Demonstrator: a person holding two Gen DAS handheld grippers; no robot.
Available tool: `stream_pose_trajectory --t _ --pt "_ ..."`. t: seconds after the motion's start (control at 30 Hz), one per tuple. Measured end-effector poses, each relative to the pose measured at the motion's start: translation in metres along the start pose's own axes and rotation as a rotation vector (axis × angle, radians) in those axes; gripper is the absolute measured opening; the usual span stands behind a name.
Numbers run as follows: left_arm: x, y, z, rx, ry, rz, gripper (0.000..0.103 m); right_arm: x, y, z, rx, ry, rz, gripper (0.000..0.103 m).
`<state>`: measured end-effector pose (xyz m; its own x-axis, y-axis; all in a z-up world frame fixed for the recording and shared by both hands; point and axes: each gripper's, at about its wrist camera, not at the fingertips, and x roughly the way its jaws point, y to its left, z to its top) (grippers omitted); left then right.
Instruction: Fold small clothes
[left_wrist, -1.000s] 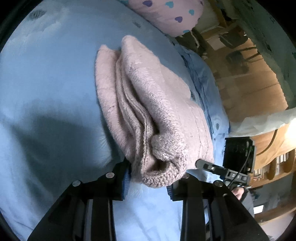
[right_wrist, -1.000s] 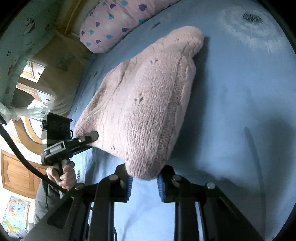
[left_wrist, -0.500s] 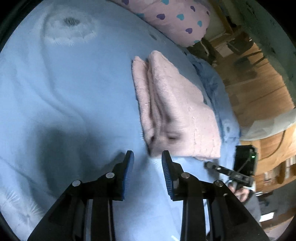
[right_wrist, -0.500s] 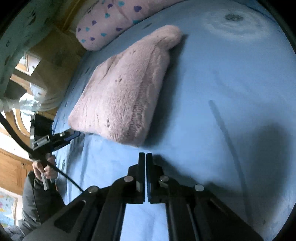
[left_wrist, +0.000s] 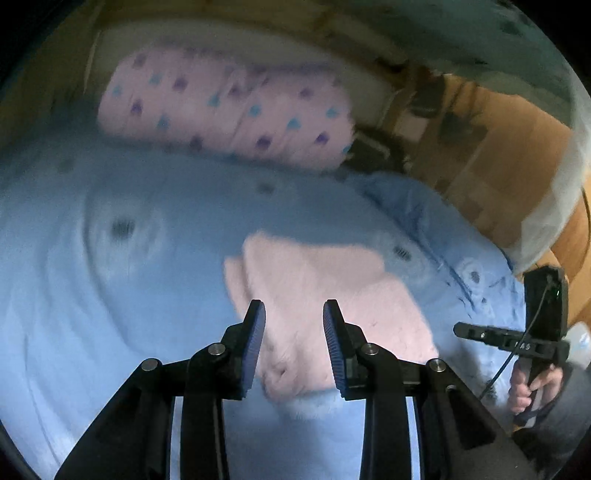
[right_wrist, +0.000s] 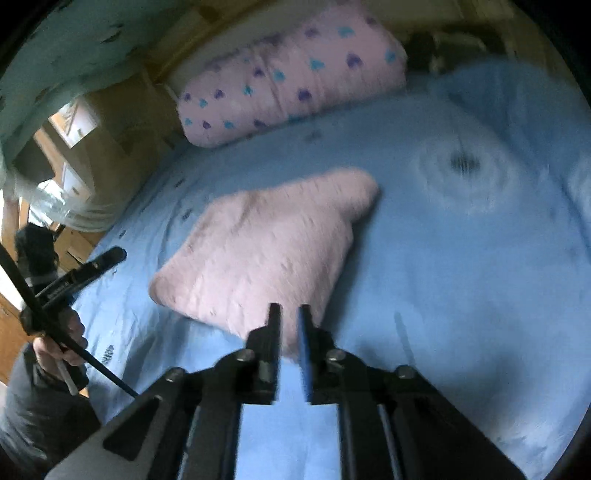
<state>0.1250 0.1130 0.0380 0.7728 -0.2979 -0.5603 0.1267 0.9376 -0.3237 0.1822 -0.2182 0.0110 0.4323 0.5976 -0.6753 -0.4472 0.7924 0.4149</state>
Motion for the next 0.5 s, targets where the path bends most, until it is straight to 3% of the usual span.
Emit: stream_pose_trajectory --t 0.13,0.2,0.27,0.37,0.4,0.47,0.5 --pt "-0.010 -0.021 -0.001 0.093 -0.108 0.037 0.039 -0.019 0.020 -0.001 -0.082 -0.125 -0.030 0.047" --pt "-0.013 -0.028 -0.003 0.108 -0.157 0.092 0.045 -0.026 0.026 -0.003 -0.113 -0.174 -0.058 0.059" --pt "-0.013 -0.034 -0.009 0.139 -0.197 0.100 0.063 -0.028 0.033 -0.006 -0.145 -0.208 -0.081 0.063" --pt "-0.004 -0.045 -0.022 0.183 -0.211 0.114 0.073 -0.033 0.039 -0.013 -0.193 -0.265 -0.117 0.070" --pt "-0.001 -0.047 -0.026 0.193 -0.213 0.119 0.078 -0.034 0.042 -0.016 -0.208 -0.288 -0.123 0.075" --pt "0.007 -0.052 -0.038 0.220 -0.220 0.131 0.098 -0.033 0.049 -0.022 -0.231 -0.329 -0.150 0.084" --pt "0.011 -0.054 -0.042 0.225 -0.218 0.138 0.099 -0.032 0.052 -0.025 -0.237 -0.339 -0.160 0.090"
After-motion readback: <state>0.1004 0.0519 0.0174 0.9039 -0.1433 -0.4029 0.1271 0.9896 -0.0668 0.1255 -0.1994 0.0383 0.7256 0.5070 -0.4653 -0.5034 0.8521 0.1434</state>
